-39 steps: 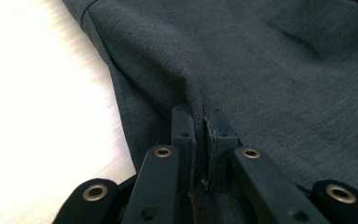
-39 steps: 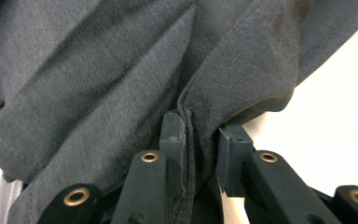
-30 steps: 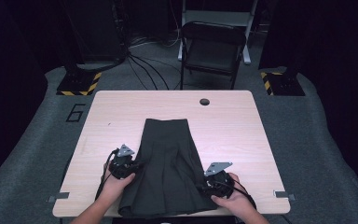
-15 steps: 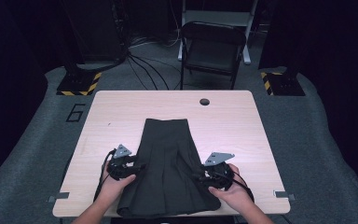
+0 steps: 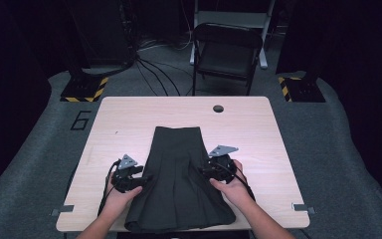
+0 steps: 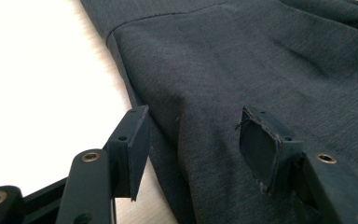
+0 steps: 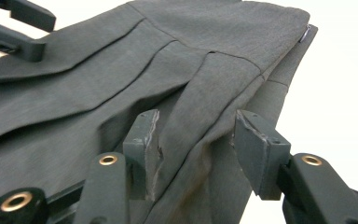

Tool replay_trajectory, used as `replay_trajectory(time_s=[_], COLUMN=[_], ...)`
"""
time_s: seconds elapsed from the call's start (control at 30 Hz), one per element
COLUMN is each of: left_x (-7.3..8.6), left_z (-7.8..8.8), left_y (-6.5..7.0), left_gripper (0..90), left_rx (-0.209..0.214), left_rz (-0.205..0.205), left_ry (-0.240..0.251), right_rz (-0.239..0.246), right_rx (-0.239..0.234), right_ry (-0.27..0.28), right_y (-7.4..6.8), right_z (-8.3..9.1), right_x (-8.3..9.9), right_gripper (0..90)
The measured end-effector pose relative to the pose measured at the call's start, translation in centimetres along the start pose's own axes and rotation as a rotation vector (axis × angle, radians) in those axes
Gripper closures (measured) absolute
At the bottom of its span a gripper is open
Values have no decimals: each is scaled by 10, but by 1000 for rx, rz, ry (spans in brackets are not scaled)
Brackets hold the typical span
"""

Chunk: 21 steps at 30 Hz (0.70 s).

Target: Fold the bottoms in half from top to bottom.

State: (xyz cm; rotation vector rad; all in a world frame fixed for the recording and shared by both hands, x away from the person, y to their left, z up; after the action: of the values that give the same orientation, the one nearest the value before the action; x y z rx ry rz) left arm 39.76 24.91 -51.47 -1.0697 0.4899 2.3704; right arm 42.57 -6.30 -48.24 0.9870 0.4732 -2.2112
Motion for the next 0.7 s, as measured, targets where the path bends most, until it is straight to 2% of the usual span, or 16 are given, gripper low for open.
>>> replay_trajectory(time_s=[0.13, 0.2, 0.3, 0.4, 0.43, 0.53, 0.6, 0.67, 0.7], left_x=[1, 1, 2, 3, 3, 3, 3, 3, 3], left_z=[1, 2, 2, 2, 2, 1, 1, 0, 0], left_y=[-1, -1, -2, -2, -2, -2, -2, -2, -2], left_gripper=[431, 431, 431, 431, 431, 430, 430, 430, 430], left_rx=[2, 2, 1, -1, -2, -2, 4, 5, 7], left_rz=[-4, -1, -1, 5, 9, 3, 2, -1, 1], left_ry=[-11, -11, -11, -9, -10, -4, -14, -13, -16], right_rz=[-41, -48, -93, -114, -107, -132, -126, -120, -120], right_rx=[15, 18, 29, 37, 42, 57, 64, 63, 63], right_ry=[-12, -15, -21, -10, -9, -18, -24, -42, -42], right_y=[8, 10, 16, 21, 23, 26, 28, 28, 28], right_z=[-17, -20, -29, -36, -39, -46, -51, -58, -58], right_x=[-6, -7, -9, -12, -12, -13, -12, -11, -11], right_gripper=[483, 482, 477, 472, 471, 469, 472, 528, 528])
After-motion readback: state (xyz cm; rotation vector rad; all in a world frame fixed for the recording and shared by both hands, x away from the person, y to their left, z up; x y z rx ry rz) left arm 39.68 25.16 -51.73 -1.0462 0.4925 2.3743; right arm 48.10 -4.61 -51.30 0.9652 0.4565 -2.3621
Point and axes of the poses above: each handheld gripper's, and its own axes: z roughly backward along the jaws, x roughly out of its underside, y roughly to its right, the point moved 2 cm from there along -z, roughly forward along the jaws
